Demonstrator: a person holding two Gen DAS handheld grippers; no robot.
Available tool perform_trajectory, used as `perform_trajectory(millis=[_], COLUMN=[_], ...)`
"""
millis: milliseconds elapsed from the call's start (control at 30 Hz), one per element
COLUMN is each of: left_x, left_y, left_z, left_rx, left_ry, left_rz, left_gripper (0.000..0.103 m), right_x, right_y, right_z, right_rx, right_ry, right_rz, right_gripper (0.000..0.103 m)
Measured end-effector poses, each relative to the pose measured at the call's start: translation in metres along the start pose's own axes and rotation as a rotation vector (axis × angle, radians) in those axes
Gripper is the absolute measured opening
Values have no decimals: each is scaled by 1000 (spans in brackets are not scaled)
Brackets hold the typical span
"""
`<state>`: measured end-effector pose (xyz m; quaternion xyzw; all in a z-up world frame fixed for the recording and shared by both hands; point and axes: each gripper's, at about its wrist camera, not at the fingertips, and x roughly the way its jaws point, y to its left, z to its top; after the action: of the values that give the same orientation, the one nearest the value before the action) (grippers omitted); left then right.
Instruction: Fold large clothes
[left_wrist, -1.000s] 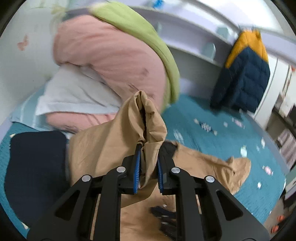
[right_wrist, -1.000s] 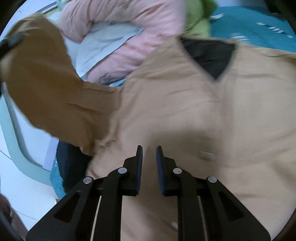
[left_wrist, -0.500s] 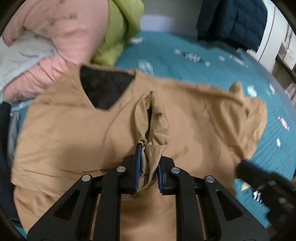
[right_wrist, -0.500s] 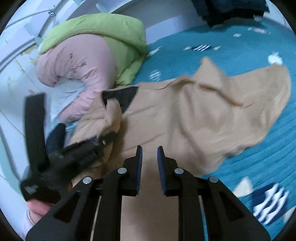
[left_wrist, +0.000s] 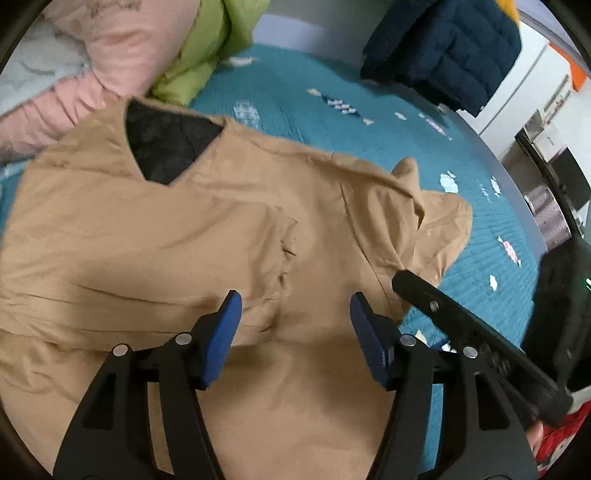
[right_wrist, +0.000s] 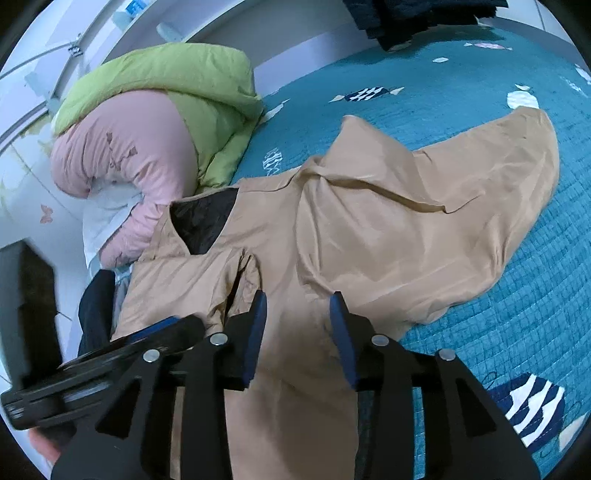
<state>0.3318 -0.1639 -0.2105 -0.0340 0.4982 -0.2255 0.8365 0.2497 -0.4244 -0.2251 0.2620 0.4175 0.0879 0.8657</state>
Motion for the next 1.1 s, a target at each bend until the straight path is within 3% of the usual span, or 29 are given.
perform_trajectory(millis=[33, 100, 133, 267, 333, 367, 467, 500, 567, 600, 633, 733, 933, 1100], left_x=[-8, -22, -27, -45, -50, -52, -50, -45, -30, -19, -19, -26, -31, -35], left_y=[5, 19, 29, 80, 107, 123, 166, 180, 204, 220, 229, 234, 216, 192], left_z=[0, -1, -2, -6, -12, -15, -27, -31, -39, -43, -45, -43, -37, -36], left_rx=[8, 21, 24, -23, -59, -85, -156, -171, -186, -207, -239, -250, -179, -162], left_ry=[-20, -52, -56, -54, -52, -50, -26, -16, 30, 76, 68, 62, 72, 97], left_rz=[20, 69, 95, 184, 225, 245, 294, 314, 357, 359, 310, 288, 342, 338], left_gripper=[62, 51, 41, 23, 19, 17, 17, 17, 2, 2, 2, 2, 2, 3], right_x=[0, -1, 0, 7, 14, 21, 48, 60, 83, 97, 102, 102, 66, 22], right_y=[1, 12, 18, 52, 66, 76, 94, 95, 87, 77, 70, 57, 66, 41], right_z=[0, -1, -2, -7, -11, -15, -26, -32, -43, -49, -53, -49, -31, -6], right_rx=[-4, -31, -46, -128, -165, -198, -274, -276, -230, -173, -126, -13, -122, -74], right_ry=[-3, -13, -16, -9, 7, 22, 70, 96, 158, 196, 202, 192, 127, 29], right_rz=[9, 32, 43, 106, 142, 154, 142, 139, 131, 134, 148, 212, 139, 149], right_gripper=[35, 35, 35, 33, 29, 21, 15, 14, 13, 8, 7, 6, 12, 13])
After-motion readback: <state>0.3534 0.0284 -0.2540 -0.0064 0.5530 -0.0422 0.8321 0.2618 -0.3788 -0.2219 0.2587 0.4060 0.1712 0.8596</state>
